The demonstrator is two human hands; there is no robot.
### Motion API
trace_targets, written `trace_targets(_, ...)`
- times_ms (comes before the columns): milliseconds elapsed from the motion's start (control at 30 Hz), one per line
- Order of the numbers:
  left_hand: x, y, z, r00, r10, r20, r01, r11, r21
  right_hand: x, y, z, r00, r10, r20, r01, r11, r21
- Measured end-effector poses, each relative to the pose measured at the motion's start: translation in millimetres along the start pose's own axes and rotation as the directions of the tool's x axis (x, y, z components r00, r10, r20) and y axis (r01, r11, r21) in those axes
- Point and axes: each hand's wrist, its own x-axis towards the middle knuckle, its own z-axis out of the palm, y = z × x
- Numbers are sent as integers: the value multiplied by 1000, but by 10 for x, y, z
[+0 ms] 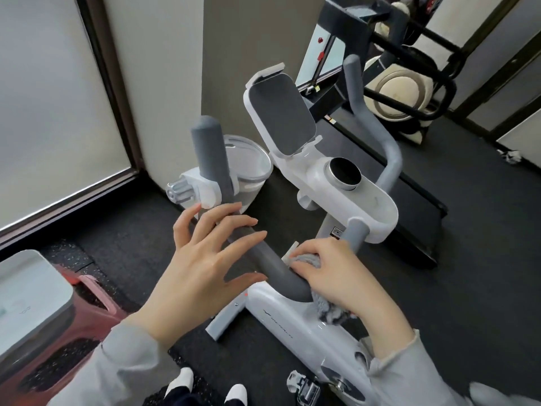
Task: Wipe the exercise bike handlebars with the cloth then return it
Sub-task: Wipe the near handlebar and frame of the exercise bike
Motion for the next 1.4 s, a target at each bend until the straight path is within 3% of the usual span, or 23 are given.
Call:
trace_targets(267, 159, -262, -146, 995, 100, -11, -99, 992, 82, 176, -235, 179, 985, 153, -79, -122, 945, 304)
trace_targets(500, 156, -386, -255, 991, 134, 5, -134, 989, 56, 507, -761, 296, 974, 153, -167, 14, 693, 720)
trace_targets(567, 153, -415, -283, 992, 130, 5, -130, 991, 36, 507, -828, 350, 964, 138, -226, 69, 692, 718)
trace_targets(833, 192, -486, -300, 982, 185, 18, -186, 981, 51, 20, -556, 339, 904, 11, -427, 162, 916, 367)
trace_targets(967, 195, -516, -306, 976, 215, 20, -216, 972, 89, -388, -409, 442, 848, 110, -518, 143, 894, 425)
trace_targets(1033, 202, -528, -317, 974, 224, 18, -225, 970, 93, -622, -355, 609, 759, 278, -589, 149, 806, 572)
trace_targets(1100, 212, -534, -327, 972, 233, 13, -233, 967, 101, -841, -333, 846, 599, 538, -593, 182, 629, 756)
trace_targets(1167, 212, -538, -332, 970, 243, 8, -243, 964, 105, -1000, -357, 1081, 442, 751, -490, 170, 467, 868)
trace_targets(1200, 210, -541, -338, 969, 248, 9, -247, 963, 104, -1034, -396, 1189, 414, 809, -416, 130, 400, 907)
trace_targets(1267, 199, -553, -364, 965, 262, 15, -263, 960, 100, -992, -528, 1370, 471, 848, -242, 125, 208, 970)
trace_targets(1367, 198, -602, -408, 948, 316, 22, -317, 943, 102, -691, -805, 1456, 679, 733, 37, 171, -206, 963)
trace_targets(1400, 205, -622, -433, 941, 339, 22, -339, 935, 106, -575, -920, 1435, 735, 673, 86, 157, -292, 944)
